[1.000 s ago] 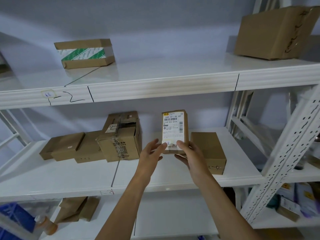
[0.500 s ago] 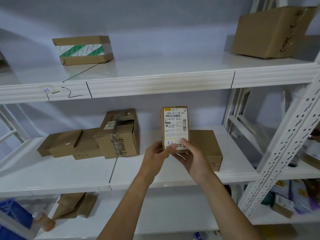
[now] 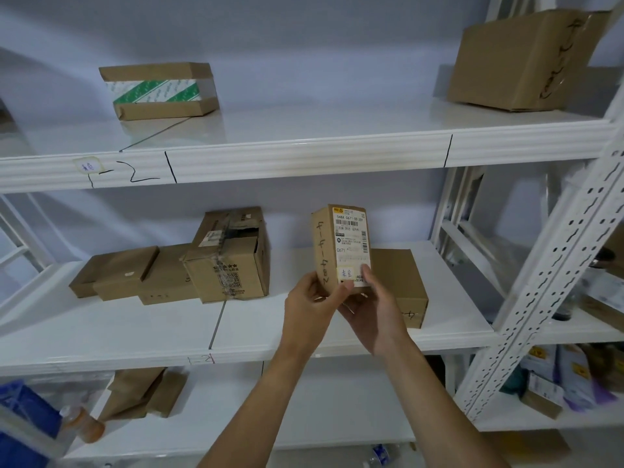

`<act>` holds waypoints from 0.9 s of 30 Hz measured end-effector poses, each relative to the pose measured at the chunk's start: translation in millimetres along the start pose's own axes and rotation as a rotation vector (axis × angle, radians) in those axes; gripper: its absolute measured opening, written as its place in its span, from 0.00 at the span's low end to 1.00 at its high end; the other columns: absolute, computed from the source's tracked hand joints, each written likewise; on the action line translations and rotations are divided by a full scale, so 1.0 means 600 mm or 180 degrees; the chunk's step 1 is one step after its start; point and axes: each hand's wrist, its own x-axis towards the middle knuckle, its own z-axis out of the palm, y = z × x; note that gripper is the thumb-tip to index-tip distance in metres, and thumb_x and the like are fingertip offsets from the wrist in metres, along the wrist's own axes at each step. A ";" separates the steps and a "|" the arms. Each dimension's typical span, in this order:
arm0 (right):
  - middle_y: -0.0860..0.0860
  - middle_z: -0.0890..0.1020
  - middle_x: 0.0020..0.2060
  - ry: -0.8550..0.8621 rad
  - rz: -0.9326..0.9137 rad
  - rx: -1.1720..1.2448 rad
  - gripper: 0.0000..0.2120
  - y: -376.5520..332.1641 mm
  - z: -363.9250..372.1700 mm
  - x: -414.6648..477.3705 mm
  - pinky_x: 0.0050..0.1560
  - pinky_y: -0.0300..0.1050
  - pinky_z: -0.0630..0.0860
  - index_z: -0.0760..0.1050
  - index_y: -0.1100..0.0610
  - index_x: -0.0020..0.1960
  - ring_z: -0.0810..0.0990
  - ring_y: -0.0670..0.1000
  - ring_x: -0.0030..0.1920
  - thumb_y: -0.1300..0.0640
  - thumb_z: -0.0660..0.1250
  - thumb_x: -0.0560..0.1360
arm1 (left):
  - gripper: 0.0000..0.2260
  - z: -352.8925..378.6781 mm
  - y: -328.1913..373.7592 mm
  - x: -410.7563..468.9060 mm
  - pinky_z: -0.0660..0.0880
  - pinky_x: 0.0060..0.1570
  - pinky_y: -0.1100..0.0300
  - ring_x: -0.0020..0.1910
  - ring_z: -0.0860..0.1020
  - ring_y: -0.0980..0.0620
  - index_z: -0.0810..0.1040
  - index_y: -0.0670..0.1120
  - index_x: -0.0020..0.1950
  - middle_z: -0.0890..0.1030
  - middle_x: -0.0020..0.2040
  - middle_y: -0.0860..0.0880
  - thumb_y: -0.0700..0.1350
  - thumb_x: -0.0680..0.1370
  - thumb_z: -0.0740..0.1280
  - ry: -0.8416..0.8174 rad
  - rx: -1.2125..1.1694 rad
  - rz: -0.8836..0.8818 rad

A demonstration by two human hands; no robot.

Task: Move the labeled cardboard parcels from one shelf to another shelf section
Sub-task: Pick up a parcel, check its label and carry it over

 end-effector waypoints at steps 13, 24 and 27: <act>0.64 0.84 0.63 -0.0008 0.0055 0.0187 0.24 0.015 -0.015 0.001 0.72 0.59 0.74 0.78 0.61 0.68 0.83 0.63 0.65 0.52 0.73 0.76 | 0.17 0.005 -0.015 -0.008 0.82 0.54 0.65 0.58 0.84 0.58 0.79 0.52 0.67 0.86 0.58 0.56 0.54 0.79 0.71 -0.0023 0.0098 0.0076; 0.45 0.82 0.57 0.0863 -0.1631 -0.2639 0.26 0.041 0.024 -0.018 0.48 0.35 0.82 0.67 0.49 0.62 0.84 0.40 0.52 0.48 0.79 0.73 | 0.15 -0.013 -0.016 0.005 0.78 0.66 0.48 0.64 0.83 0.51 0.78 0.58 0.67 0.86 0.62 0.49 0.55 0.87 0.53 -0.0422 -0.0439 -0.0909; 0.50 0.81 0.58 0.0992 -0.2034 -0.3070 0.28 0.056 0.030 -0.025 0.53 0.45 0.83 0.66 0.48 0.61 0.83 0.49 0.56 0.46 0.80 0.71 | 0.17 -0.011 -0.019 0.004 0.81 0.59 0.54 0.61 0.85 0.52 0.77 0.57 0.68 0.88 0.60 0.50 0.56 0.87 0.52 -0.0430 -0.0585 -0.1054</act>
